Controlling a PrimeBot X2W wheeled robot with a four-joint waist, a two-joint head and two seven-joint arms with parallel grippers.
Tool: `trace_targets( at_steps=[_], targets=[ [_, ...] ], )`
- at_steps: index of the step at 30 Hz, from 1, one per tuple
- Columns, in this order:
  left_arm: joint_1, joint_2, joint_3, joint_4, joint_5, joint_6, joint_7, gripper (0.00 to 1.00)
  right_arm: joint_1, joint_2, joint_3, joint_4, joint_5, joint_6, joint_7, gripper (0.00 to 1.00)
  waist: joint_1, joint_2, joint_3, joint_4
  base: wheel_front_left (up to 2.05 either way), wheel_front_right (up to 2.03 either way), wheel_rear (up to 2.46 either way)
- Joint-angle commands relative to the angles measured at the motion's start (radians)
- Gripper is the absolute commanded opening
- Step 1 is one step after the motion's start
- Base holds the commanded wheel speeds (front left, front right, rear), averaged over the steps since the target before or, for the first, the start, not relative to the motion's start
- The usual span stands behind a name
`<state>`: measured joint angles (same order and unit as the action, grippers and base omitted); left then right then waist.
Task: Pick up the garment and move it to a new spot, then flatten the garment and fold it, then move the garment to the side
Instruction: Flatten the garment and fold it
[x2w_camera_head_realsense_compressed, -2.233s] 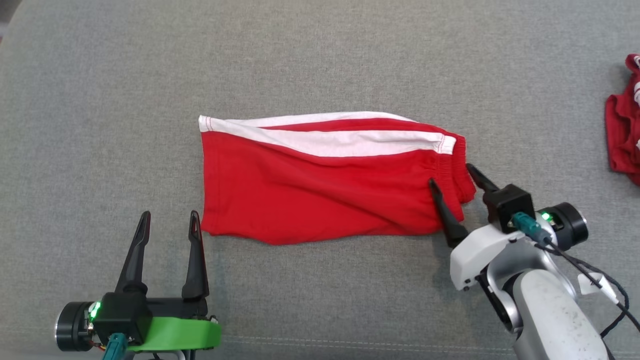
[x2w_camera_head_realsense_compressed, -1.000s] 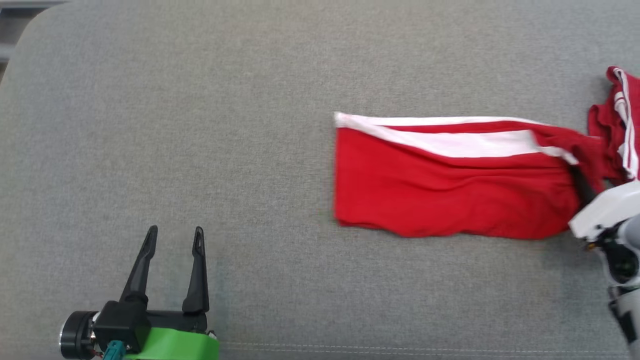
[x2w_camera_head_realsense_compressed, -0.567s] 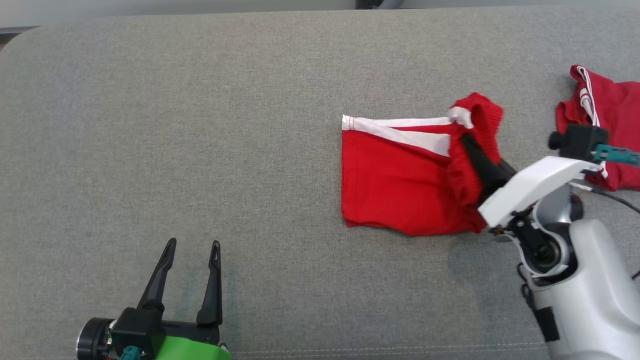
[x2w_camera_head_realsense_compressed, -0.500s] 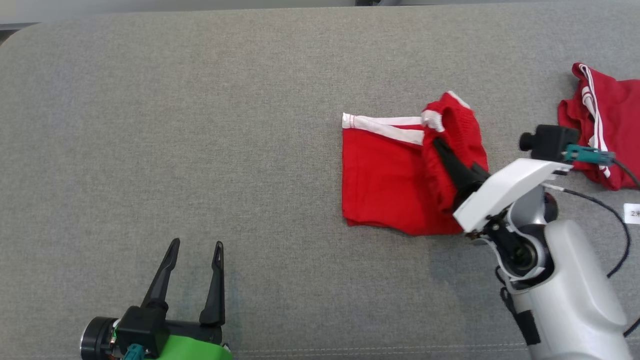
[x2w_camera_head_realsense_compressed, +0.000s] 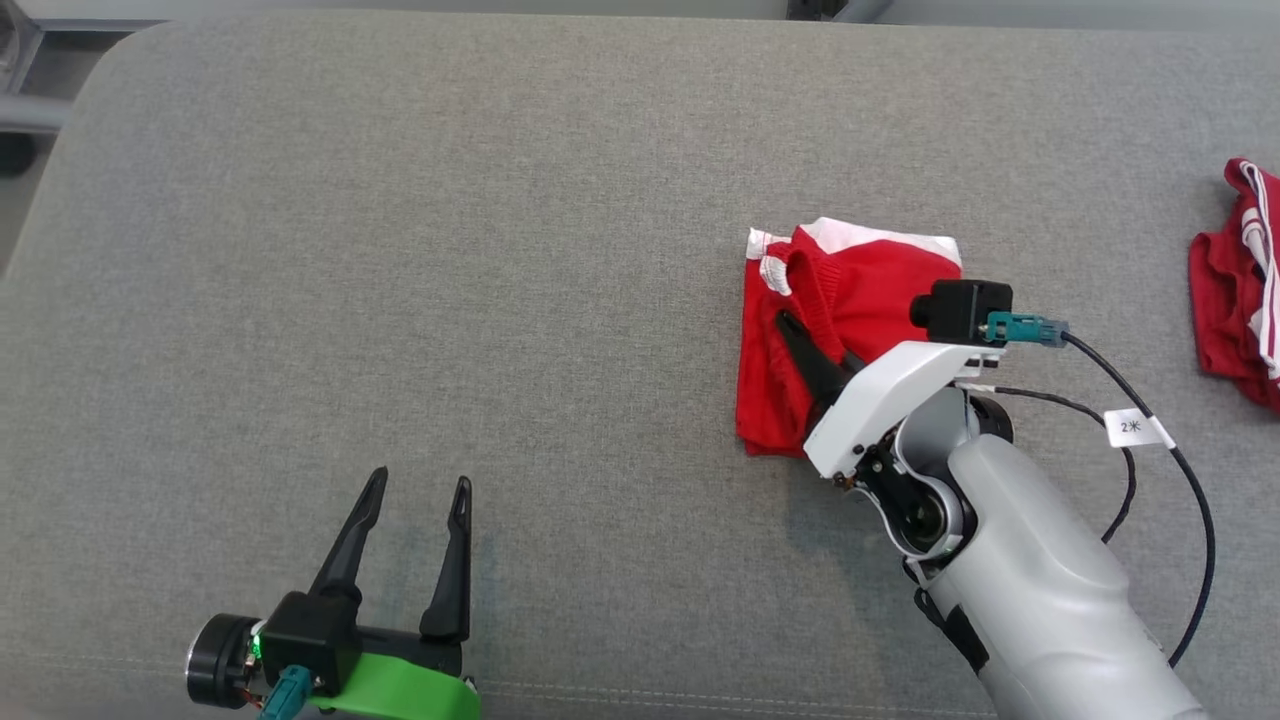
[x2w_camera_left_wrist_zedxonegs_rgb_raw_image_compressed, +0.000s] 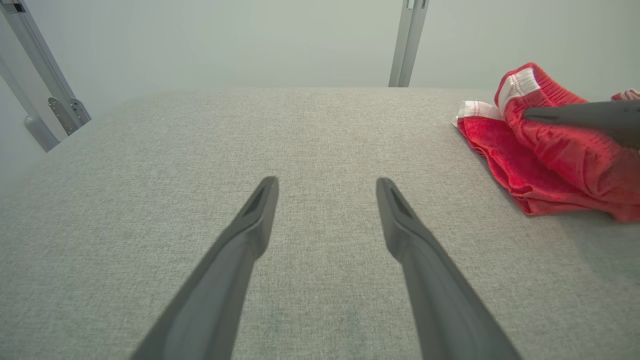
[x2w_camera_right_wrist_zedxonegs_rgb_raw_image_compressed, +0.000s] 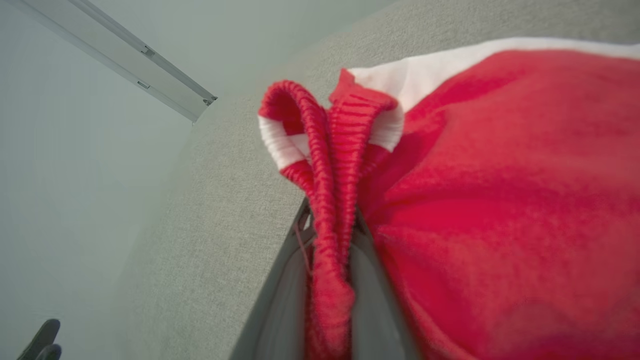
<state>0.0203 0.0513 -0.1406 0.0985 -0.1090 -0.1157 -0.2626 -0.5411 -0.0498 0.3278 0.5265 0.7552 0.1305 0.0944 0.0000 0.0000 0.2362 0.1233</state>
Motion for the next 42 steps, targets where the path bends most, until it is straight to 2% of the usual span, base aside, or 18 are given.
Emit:
trace_targets(
  at_steps=[1,4,5,6,7,10,13,17,21,22,25,26,27,28,29,35,42],
  targets=[
    [-0.007,0.0,-0.006,0.001,0.0,-0.006,-0.002,1.0,-0.029,-0.002,0.021,0.043,0.012,0.0,-0.026,0.0,0.0,0.0,-0.006,0.012,0.0,0.0,0.0],
    [-0.006,0.0,-0.013,0.006,-0.004,-0.003,-0.002,1.0,-0.065,-0.002,0.053,0.115,0.02,0.0,-0.063,0.01,0.0,0.0,-0.007,0.018,0.0,0.0,0.0],
    [-0.005,0.0,-0.012,0.009,-0.007,-0.001,-0.002,1.0,-0.076,-0.002,0.065,0.135,0.02,0.0,-0.078,0.22,0.0,0.0,-0.008,0.019,0.0,0.0,0.0],
    [-0.003,0.0,-0.01,0.01,-0.008,0.001,-0.002,1.0,-0.084,-0.002,0.076,0.151,0.015,0.0,-0.09,0.73,0.0,0.0,-0.01,0.018,0.0,0.0,0.0],
    [0.0,0.0,-0.007,0.012,-0.008,0.001,-0.002,1.0,-0.088,-0.002,0.091,0.169,0.014,0.0,-0.096,1.0,0.0,0.0,-0.011,0.016,0.0,0.0,0.0],
    [0.011,0.0,0.004,0.016,0.002,0.002,-0.002,1.0,-0.098,-0.002,0.128,0.181,0.013,0.0,-0.123,1.0,0.0,0.0,-0.019,0.005,0.0,0.0,0.0],
    [0.026,0.0,0.021,0.015,0.01,0.003,-0.002,1.0,-0.071,-0.002,0.15,0.129,0.027,0.0,-0.163,1.0,0.0,0.0,-0.029,-0.012,0.0,0.0,0.0],
    [0.048,0.003,0.046,0.003,0.017,0.006,-0.002,1.0,-0.01,-0.004,0.104,0.029,-0.035,0.0,-0.228,1.0,0.0,0.0,-0.041,-0.04,0.0,0.0,0.0],
    [0.066,0.003,0.065,-0.011,0.019,0.008,-0.002,1.0,0.063,-0.067,0.012,-0.078,-0.184,0.0,-0.237,1.0,0.0,0.0,-0.033,-0.067,0.0,0.0,0.0],
    [0.066,0.003,0.065,-0.011,0.019,0.008,-0.002,1.0,0.063,-0.067,0.012,-0.078,-0.184,0.0,-0.237,1.0,0.0,0.0,-0.033,-0.067,0.0,0.0,0.0],
    [0.062,0.003,0.056,-0.011,0.021,0.004,-0.002,1.0,0.103,-0.11,-0.069,-0.12,-0.339,0.0,-0.228,1.0,0.0,0.0,-0.018,-0.068,0.0,0.0,0.0],
    [0.054,0.002,0.05,-0.012,0.02,0.003,-0.002,1.0,0.116,-0.107,-0.093,-0.128,-0.369,0.0,-0.219,1.0,0.0,0.0,-0.012,-0.065,0.0,0.0,0.0],
    [0.046,0.002,0.044,-0.012,0.019,0.002,-0.002,1.0,0.126,-0.11,-0.116,-0.137,-0.405,0.0,-0.213,0.69,0.0,0.0,-0.006,-0.06,0.0,0.0,0.0],
    [0.04,0.002,0.039,-0.011,0.016,0.001,-0.002,1.0,0.132,-0.113,-0.134,-0.143,-0.445,0.0,-0.208,0.06,0.0,0.0,-0.002,-0.056,0.0,0.0,0.0],
    [0.035,0.001,0.034,-0.01,0.013,0.001,-0.002,1.0,0.138,-0.112,-0.151,-0.149,-0.471,0.0,-0.204,0.0,0.0,0.0,0.003,-0.051,0.0,0.0,0.0],
    [0.017,0.0,0.02,0.0,-0.002,0.001,-0.002,1.0,0.144,-0.066,-0.181,-0.132,-0.584,0.0,-0.196,0.0,0.0,0.0,0.024,-0.02,0.0,0.0,0.0],
    [0.0,0.0,0.012,0.005,-0.025,0.01,-0.002,1.0,0.105,-0.015,-0.192,-0.013,-0.637,0.0,-0.203,0.0,0.0,0.0,0.044,0.007,0.0,0.0,0.0]
  ],
)
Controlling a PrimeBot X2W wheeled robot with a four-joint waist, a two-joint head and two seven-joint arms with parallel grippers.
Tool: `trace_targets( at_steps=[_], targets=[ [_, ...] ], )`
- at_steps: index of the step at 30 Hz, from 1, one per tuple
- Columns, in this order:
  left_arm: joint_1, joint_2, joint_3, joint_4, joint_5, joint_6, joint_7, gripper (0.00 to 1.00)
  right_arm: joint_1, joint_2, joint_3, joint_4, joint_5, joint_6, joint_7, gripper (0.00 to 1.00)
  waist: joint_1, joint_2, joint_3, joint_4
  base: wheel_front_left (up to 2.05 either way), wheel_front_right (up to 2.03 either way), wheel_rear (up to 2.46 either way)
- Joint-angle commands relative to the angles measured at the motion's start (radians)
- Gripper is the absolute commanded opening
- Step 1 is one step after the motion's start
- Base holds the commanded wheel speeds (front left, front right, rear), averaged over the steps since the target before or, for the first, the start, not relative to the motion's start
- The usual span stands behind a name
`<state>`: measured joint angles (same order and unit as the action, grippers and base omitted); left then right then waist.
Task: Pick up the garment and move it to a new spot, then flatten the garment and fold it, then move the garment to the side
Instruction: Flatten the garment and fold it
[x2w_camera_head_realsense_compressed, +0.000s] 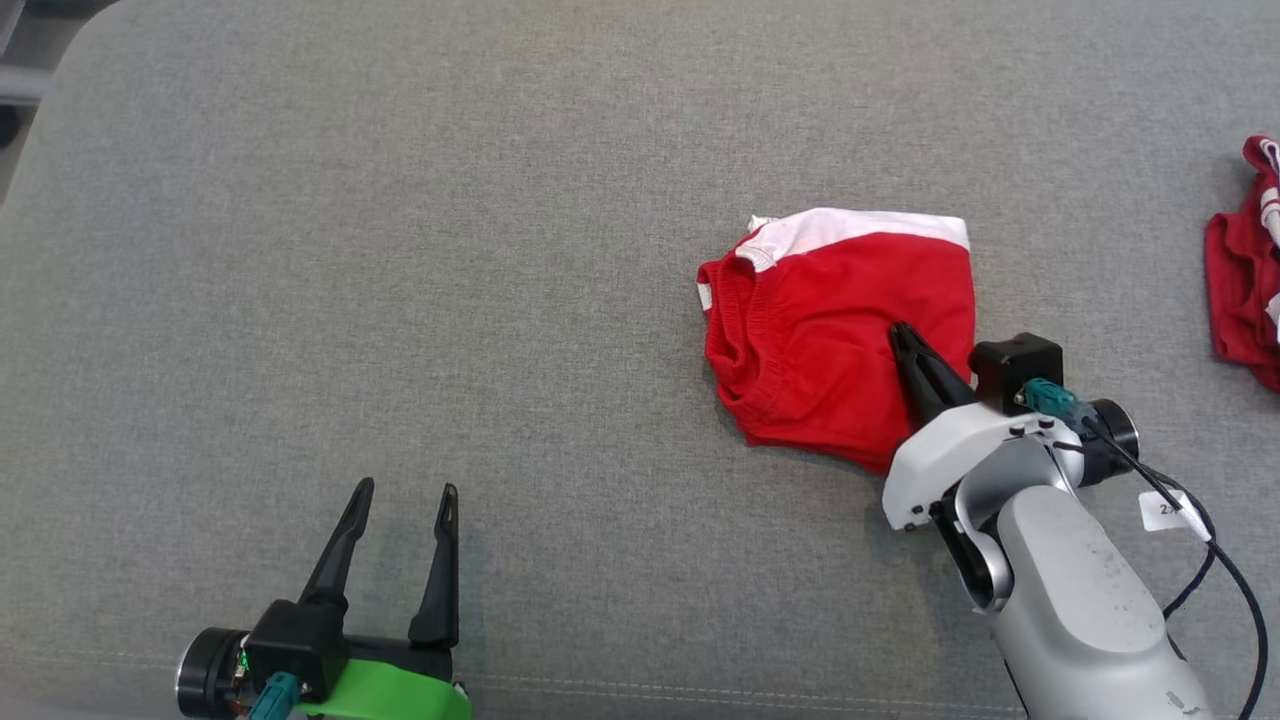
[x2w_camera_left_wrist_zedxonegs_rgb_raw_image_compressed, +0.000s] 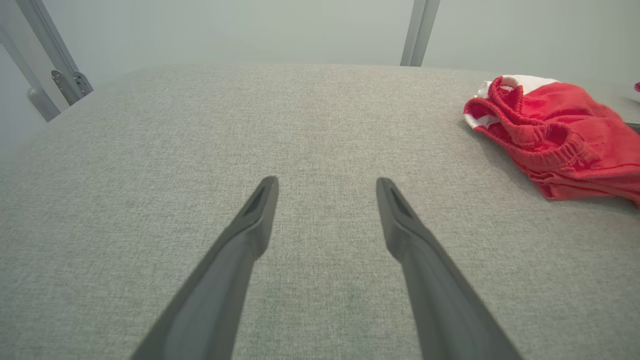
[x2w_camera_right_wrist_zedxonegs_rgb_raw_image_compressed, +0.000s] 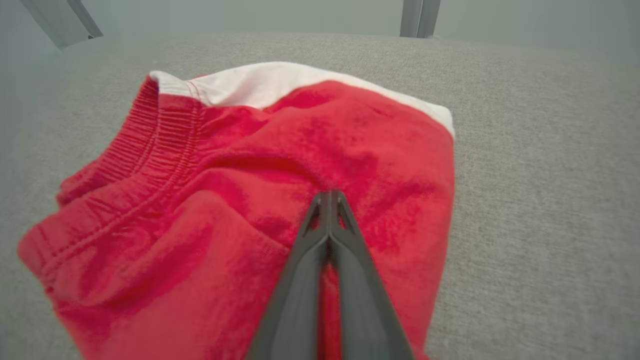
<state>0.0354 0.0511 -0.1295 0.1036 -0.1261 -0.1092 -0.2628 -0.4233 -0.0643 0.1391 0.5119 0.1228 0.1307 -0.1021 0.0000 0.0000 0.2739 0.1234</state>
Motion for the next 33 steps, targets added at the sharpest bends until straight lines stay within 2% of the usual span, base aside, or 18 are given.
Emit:
trace_targets(
  at_steps=[1,7,17,27,33],
  targets=[
    [-0.016,0.0,-0.001,0.0,-0.007,0.004,-0.002,1.0,-0.023,0.005,-0.005,0.026,-0.003,0.0,-0.007,0.0,0.0,0.0,0.009,0.009,0.0,0.0,0.0],
    [-0.028,0.0,-0.005,0.008,-0.017,0.008,-0.002,1.0,-0.08,0.013,0.056,0.148,-0.001,0.0,-0.02,0.0,0.0,0.0,0.013,0.027,0.0,0.0,0.0],
    [-0.015,0.0,-0.009,0.015,-0.026,0.012,-0.002,1.0,-0.14,0.014,0.221,0.227,0.091,0.0,-0.073,0.0,0.0,0.0,-0.003,0.038,0.0,0.0,0.0],
    [0.006,0.0,-0.007,0.017,-0.027,0.014,-0.002,1.0,-0.144,0.013,0.382,0.241,0.154,0.0,-0.099,0.0,0.0,0.0,-0.028,0.043,0.0,0.0,0.0],
    [0.031,0.0,0.016,0.014,-0.027,0.02,-0.002,1.0,-0.091,0.013,0.412,0.186,0.16,0.0,-0.147,0.0,0.0,0.0,-0.078,0.017,0.0,0.0,0.0]
  ],
)
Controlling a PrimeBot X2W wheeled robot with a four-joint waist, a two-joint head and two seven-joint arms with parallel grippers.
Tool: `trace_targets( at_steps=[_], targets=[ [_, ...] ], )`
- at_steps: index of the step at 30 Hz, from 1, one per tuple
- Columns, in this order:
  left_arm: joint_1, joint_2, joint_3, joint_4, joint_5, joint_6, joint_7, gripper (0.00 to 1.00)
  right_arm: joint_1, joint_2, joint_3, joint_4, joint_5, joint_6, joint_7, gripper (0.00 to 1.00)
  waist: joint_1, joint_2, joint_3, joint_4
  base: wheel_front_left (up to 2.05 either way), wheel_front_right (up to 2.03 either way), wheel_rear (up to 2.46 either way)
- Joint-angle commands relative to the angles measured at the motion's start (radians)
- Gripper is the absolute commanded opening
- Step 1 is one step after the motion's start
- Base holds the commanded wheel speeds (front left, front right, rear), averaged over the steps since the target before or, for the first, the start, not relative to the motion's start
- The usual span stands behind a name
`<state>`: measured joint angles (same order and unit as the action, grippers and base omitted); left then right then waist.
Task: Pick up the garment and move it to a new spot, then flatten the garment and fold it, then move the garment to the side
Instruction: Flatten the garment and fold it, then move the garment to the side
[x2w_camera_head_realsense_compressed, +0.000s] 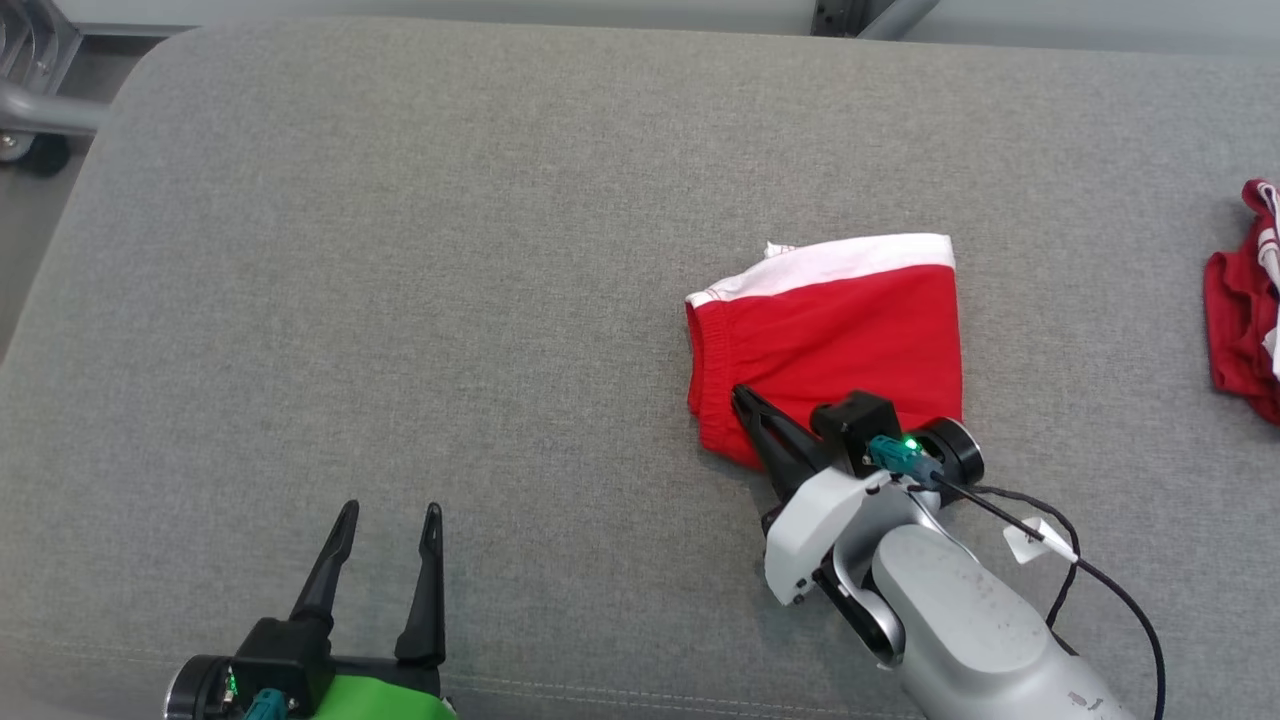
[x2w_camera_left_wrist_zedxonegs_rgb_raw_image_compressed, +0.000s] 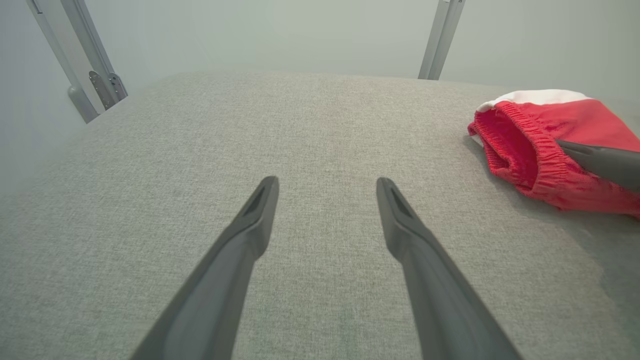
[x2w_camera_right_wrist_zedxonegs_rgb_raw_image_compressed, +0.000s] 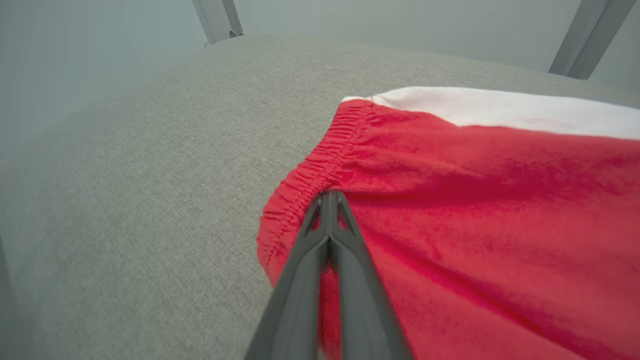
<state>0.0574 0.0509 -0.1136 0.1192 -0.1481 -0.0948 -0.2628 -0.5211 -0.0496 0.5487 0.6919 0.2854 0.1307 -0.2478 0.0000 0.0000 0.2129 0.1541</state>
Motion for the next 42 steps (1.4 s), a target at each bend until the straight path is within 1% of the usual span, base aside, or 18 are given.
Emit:
trace_targets(
  at_steps=[1,3,4,5,6,7,11,14,18,20,22,26,31,42],
  targets=[
    [0.016,0.0,0.008,-0.002,-0.001,0.006,-0.002,1.0,0.02,-0.002,-0.005,-0.011,-0.012,0.0,-0.007,0.0,0.0,0.0,-0.029,-0.023,0.0,0.0,0.0],
    [0.028,0.0,0.022,-0.007,0.006,0.006,-0.002,1.0,0.051,-0.003,-0.037,-0.049,-0.038,0.0,-0.014,0.0,0.0,0.0,-0.049,-0.041,0.0,0.0,0.0],
    [0.035,0.0,0.03,-0.011,0.01,0.007,-0.002,1.0,0.07,-0.003,-0.06,-0.075,-0.055,0.0,-0.017,0.34,0.0,0.0,-0.058,-0.05,0.0,0.0,0.0],
    [0.041,0.0,0.037,-0.015,0.012,0.007,-0.002,1.0,0.091,-0.003,-0.095,-0.108,-0.074,0.0,-0.018,0.48,0.0,0.0,-0.067,-0.061,0.0,0.0,0.0],
    [0.05,0.0,0.045,-0.018,0.016,0.007,-0.002,1.0,0.114,-0.003,-0.128,-0.147,-0.1,0.0,-0.018,0.98,0.0,0.0,-0.077,-0.072,0.0,0.0,0.0],
    [0.058,0.0,0.052,-0.023,0.021,0.006,-0.002,1.0,0.145,-0.004,-0.168,-0.189,-0.122,0.0,-0.017,1.0,0.0,0.0,-0.085,-0.081,0.0,0.0,0.0],
    [0.082,0.001,0.083,-0.032,0.026,0.004,-0.002,1.0,0.268,-0.012,-0.318,-0.356,-0.187,0.0,-0.016,1.0,0.0,0.0,-0.114,-0.117,0.0,0.0,0.0],
    [0.09,0.0,0.099,-0.041,0.027,0.002,-0.002,1.0,0.345,-0.042,-0.414,-0.443,-0.246,0.0,-0.017,1.0,0.0,0.0,-0.124,-0.137,0.0,0.0,0.0],
    [0.099,0.001,0.118,-0.044,0.02,0.0,-0.002,1.0,0.431,-0.065,-0.522,-0.517,-0.282,0.0,-0.017,1.0,0.0,0.0,-0.138,-0.151,0.0,0.0,0.0],
    [0.103,0.001,0.127,-0.043,0.012,0.001,-0.002,1.0,0.469,-0.078,-0.571,-0.535,-0.295,-0.001,-0.017,1.0,0.0,0.0,-0.146,-0.154,0.0,0.0,0.0],
    [0.109,0.001,0.132,-0.039,0.005,0.003,-0.002,1.0,0.502,-0.075,-0.612,-0.54,-0.296,0.0,-0.017,1.0,0.0,0.0,-0.16,-0.156,0.0,0.0,0.0],
    [0.116,0.001,0.142,-0.027,0.006,-0.003,-0.002,1.0,0.559,-0.068,-0.667,-0.526,-0.297,-0.001,-0.017,1.0,0.0,0.0,-0.181,-0.153,0.0,0.0,0.0],
    [0.119,0.001,0.162,-0.03,0.012,-0.004,-0.001,1.0,0.601,-0.048,-0.704,-0.505,-0.285,-0.001,-0.017,1.0,0.0,0.0,-0.189,-0.15,0.0,0.0,0.0],
    [0.114,0.001,0.166,-0.033,0.018,-0.009,-0.001,1.0,0.586,-0.018,-0.723,-0.509,-0.293,-0.001,-0.017,1.0,0.0,0.0,-0.177,-0.146,0.0,0.0,0.0]
  ],
)
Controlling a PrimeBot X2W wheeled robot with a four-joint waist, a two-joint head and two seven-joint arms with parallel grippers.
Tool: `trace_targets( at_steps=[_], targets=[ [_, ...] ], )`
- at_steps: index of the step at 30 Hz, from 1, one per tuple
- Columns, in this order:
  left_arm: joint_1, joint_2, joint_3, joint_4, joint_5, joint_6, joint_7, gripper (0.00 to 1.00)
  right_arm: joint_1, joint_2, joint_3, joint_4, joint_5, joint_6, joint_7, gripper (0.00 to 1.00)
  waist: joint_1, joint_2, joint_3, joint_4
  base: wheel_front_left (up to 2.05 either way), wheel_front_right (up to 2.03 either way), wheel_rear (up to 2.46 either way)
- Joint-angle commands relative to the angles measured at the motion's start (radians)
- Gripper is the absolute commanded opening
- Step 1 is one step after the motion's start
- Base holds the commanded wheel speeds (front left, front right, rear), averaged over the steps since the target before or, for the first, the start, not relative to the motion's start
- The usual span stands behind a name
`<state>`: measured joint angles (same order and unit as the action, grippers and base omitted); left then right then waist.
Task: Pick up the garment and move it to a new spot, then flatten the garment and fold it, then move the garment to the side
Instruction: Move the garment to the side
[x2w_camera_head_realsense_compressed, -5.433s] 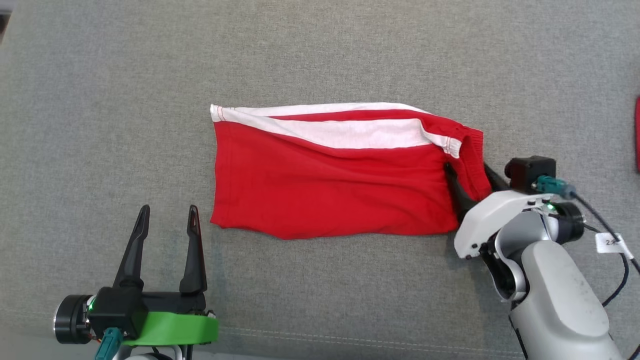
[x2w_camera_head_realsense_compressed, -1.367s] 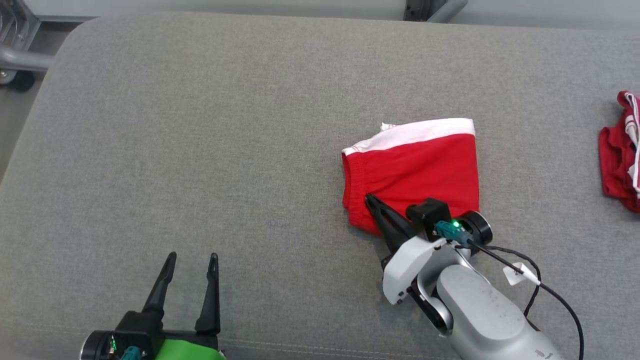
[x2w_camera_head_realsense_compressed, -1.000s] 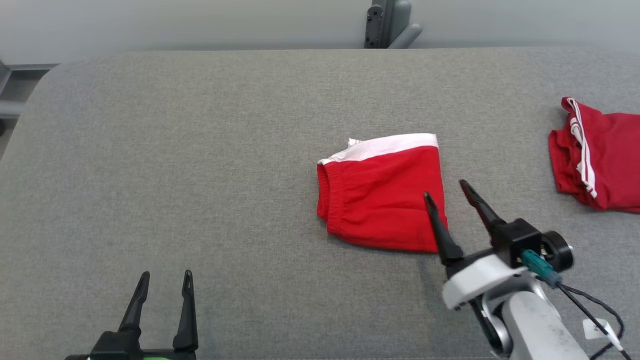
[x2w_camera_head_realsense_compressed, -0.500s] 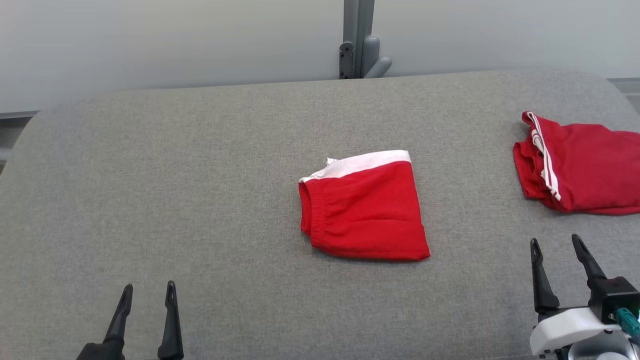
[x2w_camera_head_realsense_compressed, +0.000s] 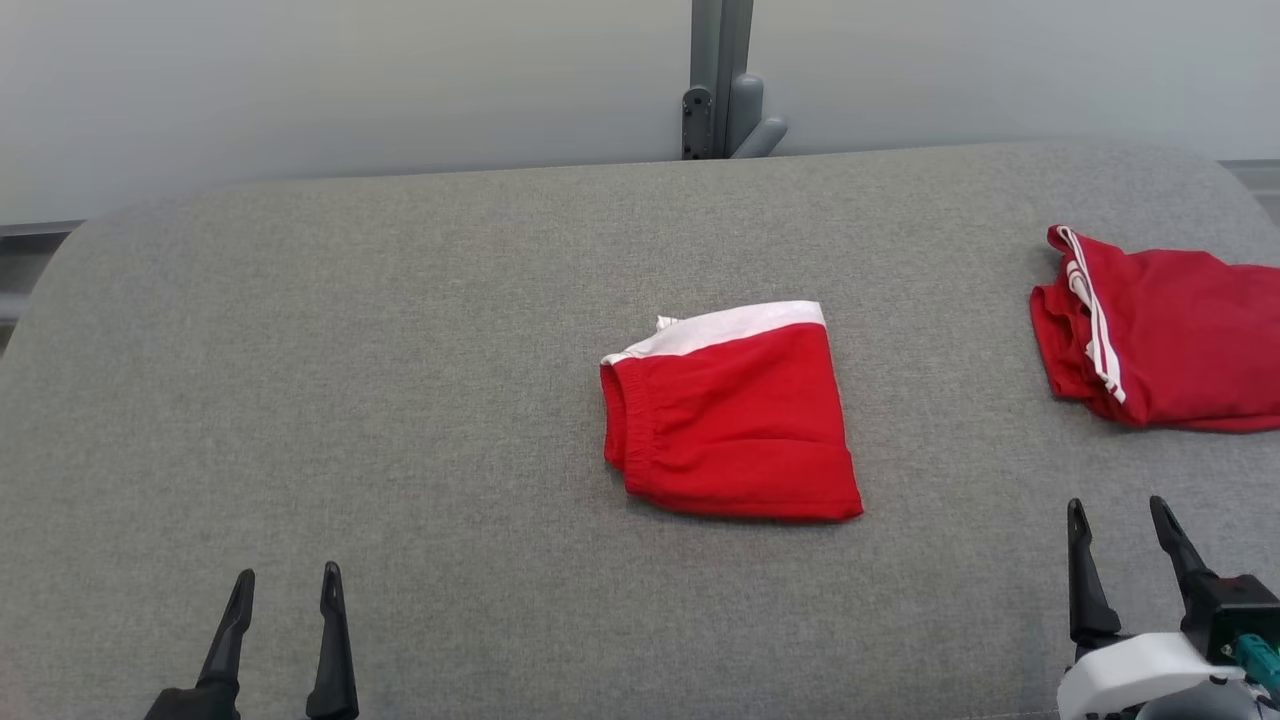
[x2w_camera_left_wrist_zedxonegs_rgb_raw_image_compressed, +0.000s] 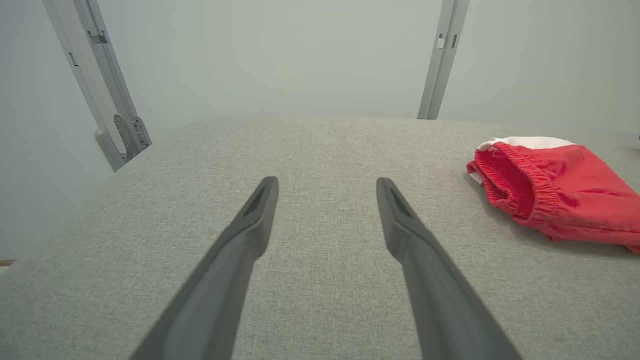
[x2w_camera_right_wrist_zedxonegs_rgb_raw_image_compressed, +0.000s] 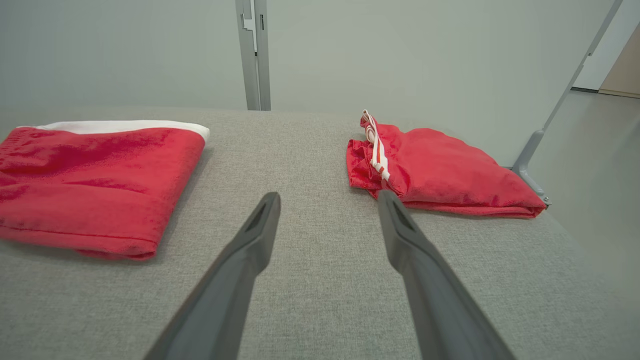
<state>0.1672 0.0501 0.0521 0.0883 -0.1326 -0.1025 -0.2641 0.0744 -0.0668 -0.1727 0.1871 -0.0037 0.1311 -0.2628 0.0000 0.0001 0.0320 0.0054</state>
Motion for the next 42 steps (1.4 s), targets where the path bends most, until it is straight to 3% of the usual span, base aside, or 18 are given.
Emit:
trace_targets(
  at_steps=[1,5,7,14,19,26,32,33,34,38,42],
  targets=[
    [-0.001,0.002,-0.001,-0.003,0.002,-0.002,0.0,1.0,-0.02,0.001,-0.002,-0.006,-0.001,-0.001,-0.002,1.0,0.0,-0.0001,0.01,0.004,0.0,0.0,0.0],
    [-0.024,0.001,-0.01,-0.014,0.003,-0.006,0.0,1.0,-0.089,0.007,0.006,0.01,0.047,-0.001,-0.002,1.0,0.0,-0.0001,0.044,0.015,0.0,0.0,0.0],
    [-0.037,0.002,-0.015,-0.018,0.002,-0.008,0.0,1.0,-0.134,0.001,0.064,0.05,0.085,0.0,0.013,1.0,0.0,-0.0001,0.068,0.023,0.0,0.0,0.0],
    [-0.078,0.002,-0.052,-0.004,-0.016,-0.009,0.0,1.0,-0.362,-0.059,0.201,0.164,0.292,-0.001,0.328,1.0,0.0,-0.0001,0.141,0.062,0.0,0.0,0.0],
    [-0.116,0.002,-0.086,-0.003,-0.026,-0.006,0.0,1.0,-0.498,-0.075,0.264,0.25,0.346,-0.001,0.512,1.0,0.0,-0.0001,0.195,0.098,0.0,0.0,0.0],
    [-0.157,0.001,-0.117,0.0,-0.03,-0.001,0.0,1.0,-0.597,-0.049,0.269,0.382,0.354,-0.001,0.583,1.0,0.0,-0.0001,0.239,0.152,0.0,0.0,0.0],
    [-0.15,0.002,-0.113,-0.004,-0.028,0.007,0.0,1.0,-0.619,-0.024,0.276,0.476,0.37,-0.001,0.561,1.0,0.0,-0.0001,0.242,0.154,0.0,0.0,0.0],
    [-0.146,0.002,-0.111,-0.004,-0.026,0.007,0.0,1.0,-0.622,-0.017,0.286,0.484,0.384,0.0,0.56,0.27,0.0,-0.0001,0.239,0.149,0.0,0.0,0.0],
    [-0.143,0.002,-0.106,-0.004,-0.022,0.006,0.0,1.0,-0.625,-0.011,0.291,0.489,0.404,0.0,0.555,0.0,0.0,-0.0001,0.236,0.141,0.0,0.0,0.0],
    [-0.14,0.002,-0.096,-0.011,-0.016,0.004,0.0,1.0,-0.643,-0.016,0.305,0.475,0.457,-0.001,0.544,0.0,0.0,-0.0001,0.231,0.109,0.0,0.0,0.0],
    [-0.142,0.002,-0.08,-0.029,-0.014,0.0,0.0,1.0,-0.679,-0.071,0.303,0.392,0.532,-0.001,0.525,0.0,0.0,-0.0001,0.228,0.034,0.0,0.0,0.0]
  ],
)
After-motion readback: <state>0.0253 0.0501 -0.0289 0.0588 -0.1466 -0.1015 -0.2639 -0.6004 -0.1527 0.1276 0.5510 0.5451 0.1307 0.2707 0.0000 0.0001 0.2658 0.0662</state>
